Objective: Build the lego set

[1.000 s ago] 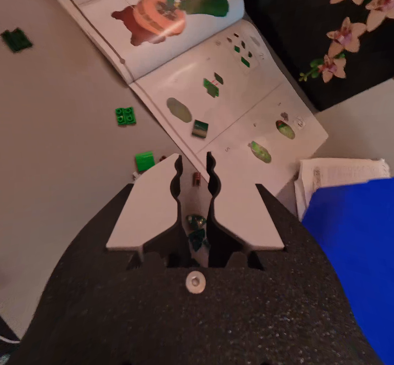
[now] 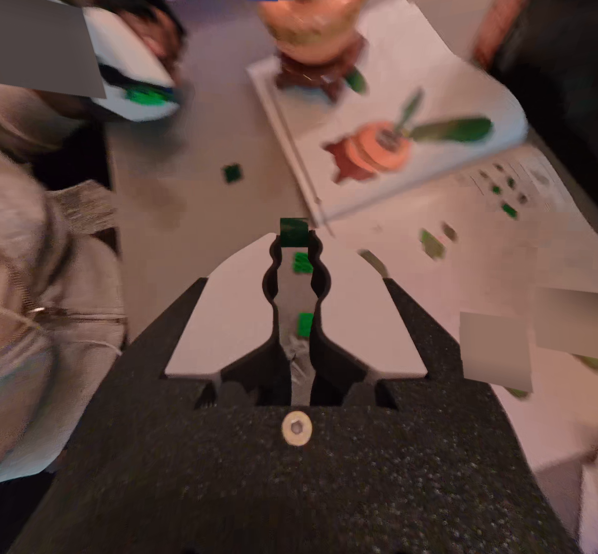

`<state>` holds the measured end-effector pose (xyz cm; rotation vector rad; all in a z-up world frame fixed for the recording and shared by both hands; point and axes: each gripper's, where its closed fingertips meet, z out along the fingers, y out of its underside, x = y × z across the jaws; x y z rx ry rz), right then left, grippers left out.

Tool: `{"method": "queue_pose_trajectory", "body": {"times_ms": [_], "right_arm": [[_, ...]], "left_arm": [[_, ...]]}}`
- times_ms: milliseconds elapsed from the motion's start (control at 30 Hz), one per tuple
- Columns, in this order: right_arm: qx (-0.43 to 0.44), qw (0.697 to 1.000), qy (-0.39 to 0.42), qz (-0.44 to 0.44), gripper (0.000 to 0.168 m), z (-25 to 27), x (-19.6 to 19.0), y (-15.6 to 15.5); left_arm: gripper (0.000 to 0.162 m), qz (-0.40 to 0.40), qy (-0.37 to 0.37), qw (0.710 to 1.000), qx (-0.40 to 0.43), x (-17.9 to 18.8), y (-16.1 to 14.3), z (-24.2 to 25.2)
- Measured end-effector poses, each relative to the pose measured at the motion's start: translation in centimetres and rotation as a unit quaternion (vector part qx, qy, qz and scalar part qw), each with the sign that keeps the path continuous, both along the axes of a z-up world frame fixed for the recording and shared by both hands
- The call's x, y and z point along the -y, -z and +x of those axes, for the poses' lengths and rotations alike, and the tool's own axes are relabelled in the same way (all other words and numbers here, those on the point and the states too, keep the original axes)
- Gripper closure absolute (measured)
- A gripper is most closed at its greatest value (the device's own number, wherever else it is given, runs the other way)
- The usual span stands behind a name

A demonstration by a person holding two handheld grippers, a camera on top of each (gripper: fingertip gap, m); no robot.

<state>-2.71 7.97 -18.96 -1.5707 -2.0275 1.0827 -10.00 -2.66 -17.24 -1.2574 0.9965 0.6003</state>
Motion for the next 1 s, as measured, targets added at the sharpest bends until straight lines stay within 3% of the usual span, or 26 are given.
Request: {"method": "queue_pose_trajectory", "body": {"times_ms": [133, 233, 333, 533, 1000], "right_arm": [[-0.045, 0.992, -0.108, -0.041, 0.153, -0.1, 6.8, -3.1], [-0.024, 0.986, -0.145, -0.081, 0.153, -0.1, 9.7, -3.3], [0.02, 0.985, -0.155, -0.067, 0.153, -0.4, 10.4, -1.9], [0.083, 0.978, -0.172, -0.082, 0.153, -0.6, 11.1, -0.7], [0.133, 0.971, -0.194, -0.03, 0.153, -0.7, 11.5, 0.1]], "left_arm": [[0.157, 0.012, 0.018, 1.0, -0.006, 0.2, -0.4, 1.1], [0.157, 0.014, 0.029, 0.999, -0.035, 0.4, -0.2, 2.1], [0.157, 0.005, 0.027, 0.996, -0.084, 0.4, 0.6, 2.9], [0.157, -0.016, 0.045, 0.994, -0.101, 0.6, 1.3, 4.3], [0.157, -0.027, 0.042, 0.991, -0.12, 0.4, 2.0, 4.7]]}}
